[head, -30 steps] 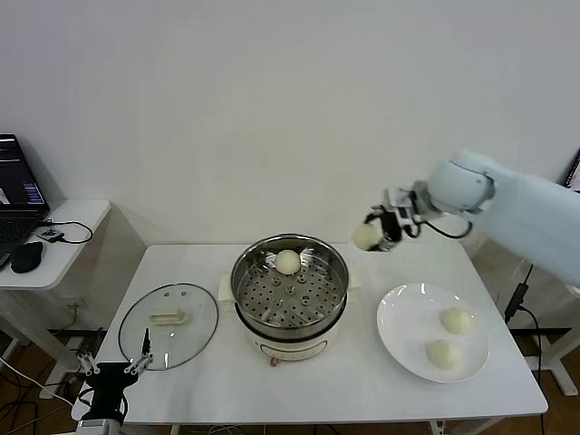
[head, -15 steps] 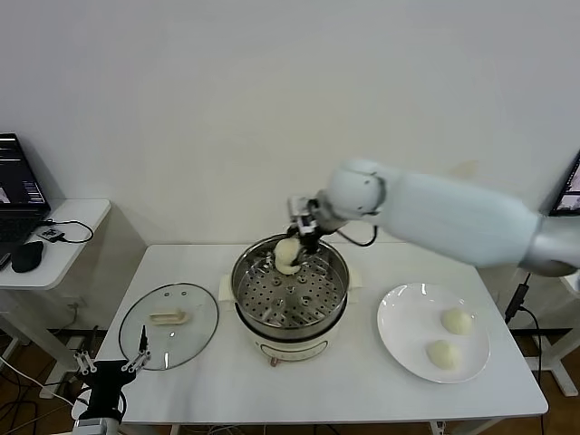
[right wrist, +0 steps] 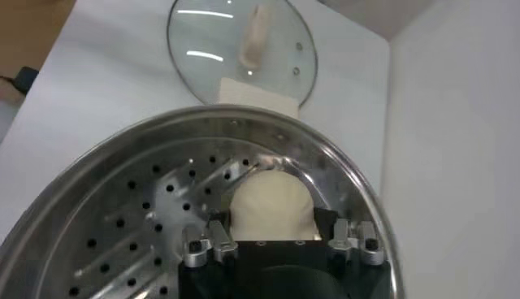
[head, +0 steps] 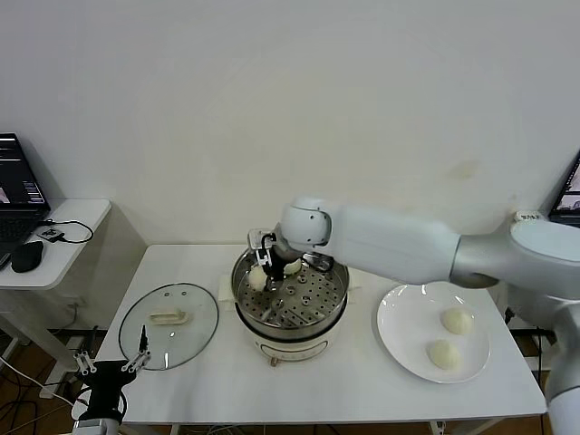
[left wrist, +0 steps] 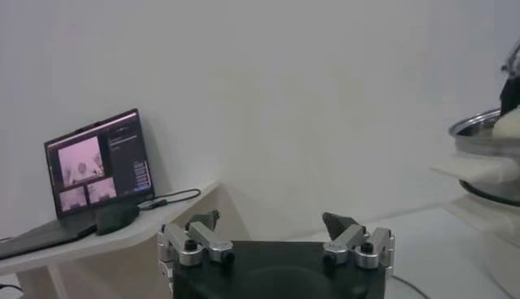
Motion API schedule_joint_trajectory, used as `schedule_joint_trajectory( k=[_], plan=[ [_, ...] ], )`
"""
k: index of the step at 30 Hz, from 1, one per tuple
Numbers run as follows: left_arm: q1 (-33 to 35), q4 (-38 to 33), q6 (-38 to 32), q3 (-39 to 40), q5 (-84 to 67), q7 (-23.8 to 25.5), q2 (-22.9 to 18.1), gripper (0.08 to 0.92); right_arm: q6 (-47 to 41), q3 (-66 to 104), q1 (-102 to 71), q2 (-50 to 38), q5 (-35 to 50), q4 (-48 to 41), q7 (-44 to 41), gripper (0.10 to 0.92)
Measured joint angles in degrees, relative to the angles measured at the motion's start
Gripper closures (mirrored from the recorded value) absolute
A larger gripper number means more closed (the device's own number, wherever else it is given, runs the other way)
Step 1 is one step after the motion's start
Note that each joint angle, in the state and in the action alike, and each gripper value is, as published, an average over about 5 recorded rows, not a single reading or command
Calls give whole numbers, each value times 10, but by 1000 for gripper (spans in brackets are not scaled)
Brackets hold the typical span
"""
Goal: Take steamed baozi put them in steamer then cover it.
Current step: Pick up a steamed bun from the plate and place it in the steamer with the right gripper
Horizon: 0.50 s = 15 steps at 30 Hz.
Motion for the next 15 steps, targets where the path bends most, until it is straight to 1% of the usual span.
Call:
schedule_joint_trajectory(
  k=[4,6,11,15],
  plan=[
    [1,0,-1,0,0,0,0,177,-1,2,-4,3,-5,-3,1,253],
    [2,-1,-1,0,1,0,0,177,-1,4,-4,2,-6,-2,-2,220],
    [2,-2,-1,-1,1,0,0,177,5,12,10,-16,-13,9,-23,203],
    [3,-1,-1,-1,1,0,0,177,20,19,31,-49,-28,25,-55,202]
  ],
)
